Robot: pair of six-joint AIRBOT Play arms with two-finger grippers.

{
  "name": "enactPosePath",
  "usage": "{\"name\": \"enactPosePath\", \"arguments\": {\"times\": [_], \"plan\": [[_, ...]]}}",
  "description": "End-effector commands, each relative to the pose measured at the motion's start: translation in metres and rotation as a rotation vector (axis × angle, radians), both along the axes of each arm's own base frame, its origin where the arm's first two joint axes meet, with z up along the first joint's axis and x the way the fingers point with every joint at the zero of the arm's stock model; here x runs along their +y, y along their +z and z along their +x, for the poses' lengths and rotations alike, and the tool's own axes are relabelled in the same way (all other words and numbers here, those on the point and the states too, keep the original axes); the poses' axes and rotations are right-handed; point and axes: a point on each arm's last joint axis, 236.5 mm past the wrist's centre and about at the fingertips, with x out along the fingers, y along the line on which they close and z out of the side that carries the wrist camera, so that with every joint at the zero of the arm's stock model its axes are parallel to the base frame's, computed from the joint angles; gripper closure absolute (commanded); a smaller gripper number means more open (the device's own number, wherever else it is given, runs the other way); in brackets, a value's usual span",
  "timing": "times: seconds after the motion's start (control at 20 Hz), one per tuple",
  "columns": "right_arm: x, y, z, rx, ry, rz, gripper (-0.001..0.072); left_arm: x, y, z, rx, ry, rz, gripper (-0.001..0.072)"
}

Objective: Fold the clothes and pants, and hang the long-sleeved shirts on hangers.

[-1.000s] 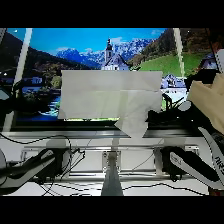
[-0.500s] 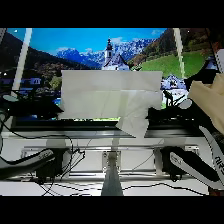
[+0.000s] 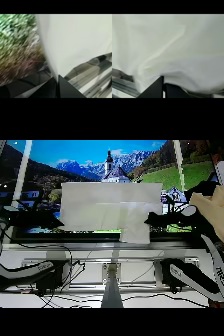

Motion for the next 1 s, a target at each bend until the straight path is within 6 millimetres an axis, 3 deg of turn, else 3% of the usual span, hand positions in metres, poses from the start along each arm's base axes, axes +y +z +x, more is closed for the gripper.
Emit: {"name": "enactPosePath", "arguments": {"times": [0.0, 0.15, 0.3, 0.4, 0.6, 0.75, 0.8, 0.85, 0.9, 0.95], "plan": [[0.009, 0.058, 0.055, -0.181, -0.03, 0.062, 0.0698, -0.018, 0.045, 0.038, -0.148, 0.03, -0.154, 0.0695], [-0.014, 0.109, 0.122, -0.42, -0.149, 0.003, 0.0699, -0.015, 0.08, 0.105, -0.324, 0.221, -0.215, 0.0697], [-0.048, 0.142, 0.176, -0.56, -0.381, -0.02, 0.0699, 0.002, 0.085, 0.165, -0.404, 0.453, -0.141, 0.0698], [-0.059, 0.136, 0.198, -0.551, -0.461, -0.018, 0.0699, 0.007, 0.079, 0.193, -0.448, 0.533, -0.043, 0.0699], [-0.08, 0.097, 0.241, -0.512, -0.573, -0.045, 0.0699, 0.011, 0.077, 0.247, -0.553, 0.694, 0.113, 0.0697], [-0.091, 0.065, 0.264, -0.479, -0.625, -0.066, 0.0694, 0.006, 0.065, 0.267, -0.555, 0.779, 0.15, 0.0696], [-0.093, 0.053, 0.268, -0.466, -0.629, -0.075, 0.0601, 0.0, 0.058, 0.269, -0.539, 0.787, 0.141, 0.0673], [-0.095, 0.043, 0.27, -0.454, -0.632, -0.085, 0.0367, -0.007, 0.051, 0.27, -0.527, 0.775, 0.142, 0.0477], [-0.096, 0.037, 0.269, -0.448, -0.622, -0.099, 0.011, -0.011, 0.046, 0.269, -0.518, 0.765, 0.145, 0.0156], [-0.096, 0.034, 0.268, -0.452, -0.598, -0.121, 0.0025, -0.011, 0.043, 0.268, -0.518, 0.757, 0.149, 0.0001]]}}
